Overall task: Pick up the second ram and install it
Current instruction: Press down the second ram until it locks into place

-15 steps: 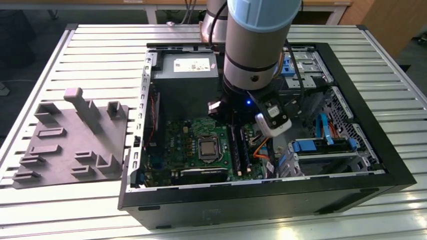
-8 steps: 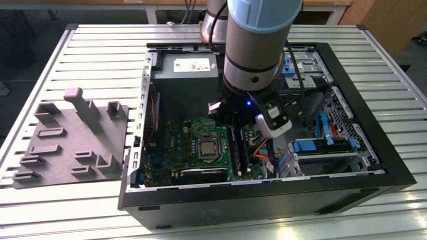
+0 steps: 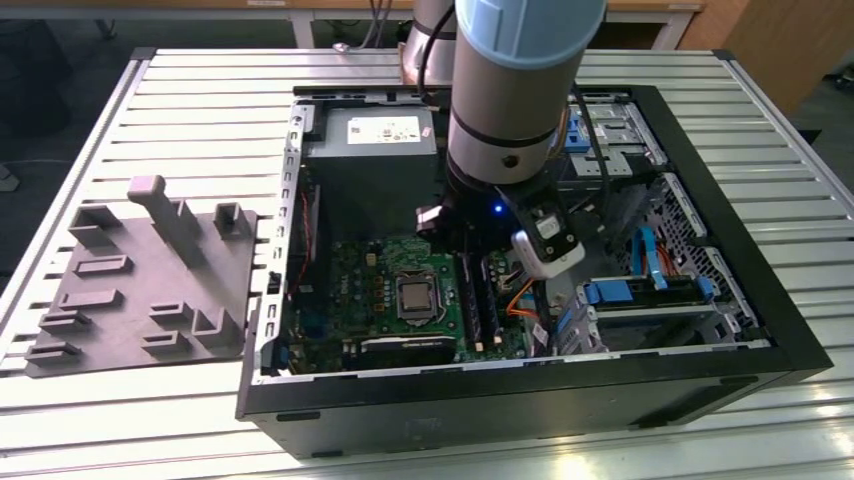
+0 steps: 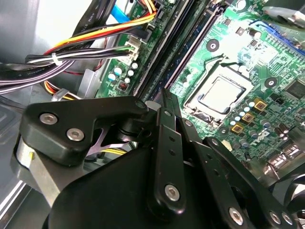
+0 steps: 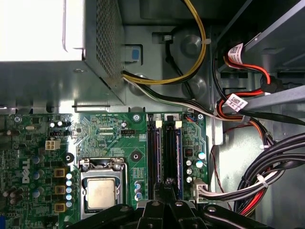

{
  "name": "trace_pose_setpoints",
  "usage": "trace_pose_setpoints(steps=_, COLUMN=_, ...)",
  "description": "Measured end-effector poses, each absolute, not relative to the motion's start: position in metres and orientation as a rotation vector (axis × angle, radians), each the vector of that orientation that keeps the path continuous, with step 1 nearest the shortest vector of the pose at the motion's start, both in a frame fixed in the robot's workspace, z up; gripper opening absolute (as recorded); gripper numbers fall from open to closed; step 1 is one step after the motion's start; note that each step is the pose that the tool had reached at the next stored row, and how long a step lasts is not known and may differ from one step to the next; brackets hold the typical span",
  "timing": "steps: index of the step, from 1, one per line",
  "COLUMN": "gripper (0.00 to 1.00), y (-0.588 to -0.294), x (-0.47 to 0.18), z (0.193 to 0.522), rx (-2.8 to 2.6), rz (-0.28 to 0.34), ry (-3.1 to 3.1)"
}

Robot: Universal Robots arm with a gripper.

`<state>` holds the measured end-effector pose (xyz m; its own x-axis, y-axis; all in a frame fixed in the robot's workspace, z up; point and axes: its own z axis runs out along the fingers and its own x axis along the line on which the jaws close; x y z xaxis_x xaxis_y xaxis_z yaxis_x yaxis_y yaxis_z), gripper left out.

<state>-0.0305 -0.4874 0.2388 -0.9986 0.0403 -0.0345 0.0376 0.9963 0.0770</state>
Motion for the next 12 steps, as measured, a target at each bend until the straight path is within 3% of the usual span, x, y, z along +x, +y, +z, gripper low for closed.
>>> trace_pose_setpoints(steps=12, gripper=0.11, y=-0.4904, x=-0.0305, z=0.2387, rx=0.061, rz=0.119, ry=3.103)
